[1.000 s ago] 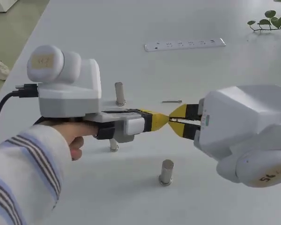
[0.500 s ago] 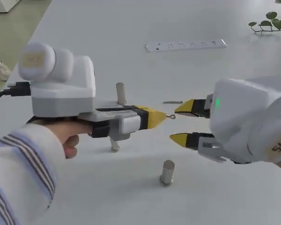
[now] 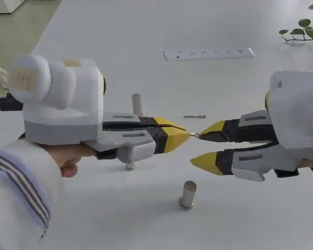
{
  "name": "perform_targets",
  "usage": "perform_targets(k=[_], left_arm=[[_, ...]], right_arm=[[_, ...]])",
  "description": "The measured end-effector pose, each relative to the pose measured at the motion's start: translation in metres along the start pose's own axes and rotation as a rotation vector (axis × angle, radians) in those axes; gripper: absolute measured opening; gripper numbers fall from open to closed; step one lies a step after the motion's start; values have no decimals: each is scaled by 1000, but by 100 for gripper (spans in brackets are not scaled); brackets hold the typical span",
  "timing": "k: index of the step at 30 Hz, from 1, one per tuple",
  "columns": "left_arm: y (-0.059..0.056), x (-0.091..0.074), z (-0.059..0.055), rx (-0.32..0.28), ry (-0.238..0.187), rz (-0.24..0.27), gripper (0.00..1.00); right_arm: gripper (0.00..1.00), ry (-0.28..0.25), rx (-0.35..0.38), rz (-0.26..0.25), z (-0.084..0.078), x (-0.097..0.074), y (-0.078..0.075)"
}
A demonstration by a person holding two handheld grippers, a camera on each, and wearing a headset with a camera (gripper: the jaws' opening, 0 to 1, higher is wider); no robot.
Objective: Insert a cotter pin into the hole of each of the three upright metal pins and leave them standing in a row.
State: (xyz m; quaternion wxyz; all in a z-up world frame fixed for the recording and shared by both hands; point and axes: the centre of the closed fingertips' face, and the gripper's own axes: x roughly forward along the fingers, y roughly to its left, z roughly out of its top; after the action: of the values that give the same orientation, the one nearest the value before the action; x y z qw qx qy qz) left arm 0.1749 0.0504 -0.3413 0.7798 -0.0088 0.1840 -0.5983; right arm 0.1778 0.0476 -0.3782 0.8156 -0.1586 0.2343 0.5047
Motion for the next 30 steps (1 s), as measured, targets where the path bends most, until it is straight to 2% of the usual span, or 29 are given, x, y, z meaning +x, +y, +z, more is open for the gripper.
perform_targets(k=[4, 8, 11, 15, 17, 25, 30], left_arm=[[-7, -1, 1, 94, 1, -42, 0], [-10, -2, 1, 106, -1, -53, 0], [-11, -3, 4, 164, -19, -60, 0], [-13, -4, 2, 208, -7, -71, 0], [-14, -4, 1, 196, -7, -82, 0], [-17, -7, -4, 222, -1, -94, 0], [-18, -8, -8, 229, 21, -103, 0]], right_arm=[[21, -22, 32, 38, 4, -1, 4], [14, -25, 22, 51, 6, -2, 7], [11, -34, 34, 69, 8, -3, 10], [6, -40, 43, 79, 9, -4, 11], [6, -44, 51, 86, 9, -4, 13], [0, -60, 74, 137, 9, -8, 23], [0, -57, 67, 150, 11, -11, 24]])
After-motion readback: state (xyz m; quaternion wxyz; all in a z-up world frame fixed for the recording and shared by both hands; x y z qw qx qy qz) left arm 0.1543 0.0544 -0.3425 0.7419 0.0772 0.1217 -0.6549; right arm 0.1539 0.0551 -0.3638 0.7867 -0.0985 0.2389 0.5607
